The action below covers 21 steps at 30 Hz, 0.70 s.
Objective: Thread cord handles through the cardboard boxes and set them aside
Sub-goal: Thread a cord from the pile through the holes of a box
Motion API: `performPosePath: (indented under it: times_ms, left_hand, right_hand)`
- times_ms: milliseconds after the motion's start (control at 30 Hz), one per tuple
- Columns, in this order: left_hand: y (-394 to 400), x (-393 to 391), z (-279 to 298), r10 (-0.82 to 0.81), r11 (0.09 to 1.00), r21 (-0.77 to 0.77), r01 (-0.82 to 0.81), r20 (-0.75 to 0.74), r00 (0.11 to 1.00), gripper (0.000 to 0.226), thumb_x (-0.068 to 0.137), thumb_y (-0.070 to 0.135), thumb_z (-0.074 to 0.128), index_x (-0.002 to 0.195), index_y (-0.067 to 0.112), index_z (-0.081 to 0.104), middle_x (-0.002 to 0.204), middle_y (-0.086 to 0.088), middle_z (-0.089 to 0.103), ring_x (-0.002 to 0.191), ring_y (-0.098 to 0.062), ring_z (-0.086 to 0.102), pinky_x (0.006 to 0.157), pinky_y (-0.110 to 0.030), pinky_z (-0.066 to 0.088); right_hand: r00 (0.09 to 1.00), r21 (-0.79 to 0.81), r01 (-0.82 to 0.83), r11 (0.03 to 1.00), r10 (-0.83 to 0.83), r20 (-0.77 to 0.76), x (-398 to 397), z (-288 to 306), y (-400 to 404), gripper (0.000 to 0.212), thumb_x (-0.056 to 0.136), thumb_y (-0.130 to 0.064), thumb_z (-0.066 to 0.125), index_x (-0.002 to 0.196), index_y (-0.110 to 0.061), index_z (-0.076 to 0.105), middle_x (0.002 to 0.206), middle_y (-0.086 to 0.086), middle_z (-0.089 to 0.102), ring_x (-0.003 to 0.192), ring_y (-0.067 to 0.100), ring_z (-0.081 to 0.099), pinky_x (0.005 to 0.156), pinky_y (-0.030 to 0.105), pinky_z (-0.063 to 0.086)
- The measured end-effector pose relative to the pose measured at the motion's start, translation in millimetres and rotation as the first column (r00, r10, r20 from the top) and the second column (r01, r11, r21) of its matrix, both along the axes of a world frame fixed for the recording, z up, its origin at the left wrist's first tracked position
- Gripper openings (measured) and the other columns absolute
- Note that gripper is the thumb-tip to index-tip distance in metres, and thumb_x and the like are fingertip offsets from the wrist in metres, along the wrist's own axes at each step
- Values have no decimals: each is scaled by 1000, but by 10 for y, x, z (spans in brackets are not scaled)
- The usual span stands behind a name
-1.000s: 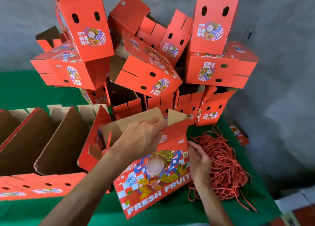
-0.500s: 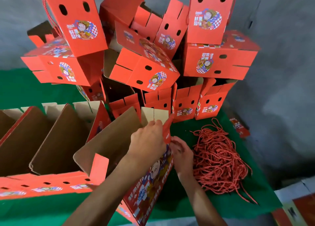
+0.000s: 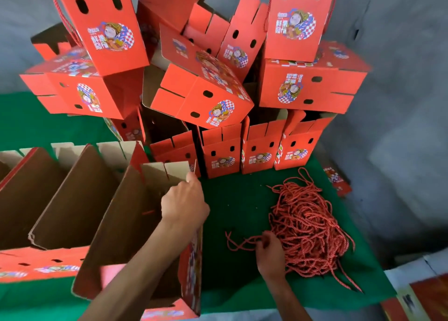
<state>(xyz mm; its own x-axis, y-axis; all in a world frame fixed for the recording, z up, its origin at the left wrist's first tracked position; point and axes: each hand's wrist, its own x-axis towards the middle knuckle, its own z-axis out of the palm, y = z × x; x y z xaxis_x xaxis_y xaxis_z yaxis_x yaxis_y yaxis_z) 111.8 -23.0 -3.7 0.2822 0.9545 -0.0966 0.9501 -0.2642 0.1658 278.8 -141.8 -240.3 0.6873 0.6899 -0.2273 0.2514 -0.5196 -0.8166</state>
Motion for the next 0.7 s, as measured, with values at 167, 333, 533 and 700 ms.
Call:
performPosePath:
  times_ms: [167, 333, 533, 700]
  left_hand:
    - [72, -98, -130, 21, 995, -102, -5, 156, 987, 39, 93, 22, 58, 126, 17, 37, 90, -1, 61, 77, -23, 65, 54, -31, 48]
    - [168, -262, -424, 217, 928, -370, -45, 440, 871, 26, 89, 21, 65, 112, 17, 53, 97, -3, 65, 85, -20, 64, 77, -36, 53]
    - [227, -397, -596, 349, 900, -425, -95, 573, 742, 20, 88, 17, 71, 103, 27, 61, 91, 9, 66, 81, -6, 63, 62, -23, 46]
    - [274, -547, -473, 381, 883, -459, -93, 588, 714, 22, 87, 15, 71, 97, 30, 58, 89, 8, 73, 78, -8, 72, 57, -23, 53]
  right_hand:
    - [966, -142, -102, 985, 132, 223, -49, 9, 59, 28, 99, -20, 62, 127, -14, 63, 128, 4, 53, 110, 22, 61, 92, 35, 51]
    - [886, -210, -378, 902, 418, 200, -214, 74, 337, 19, 99, -30, 62, 112, -18, 71, 111, 5, 68, 109, 23, 64, 88, 35, 50]
    - [823, -394, -426, 814, 530, 205, -423, 120, 691, 20, 96, -36, 61, 106, -18, 62, 114, 9, 65, 110, 30, 65, 78, 34, 49]
    - [817, -410, -411, 814, 529, 229, -459, 64, 682, 21, 97, -33, 56, 104, -19, 70, 114, 4, 63, 107, 26, 65, 82, 34, 51]
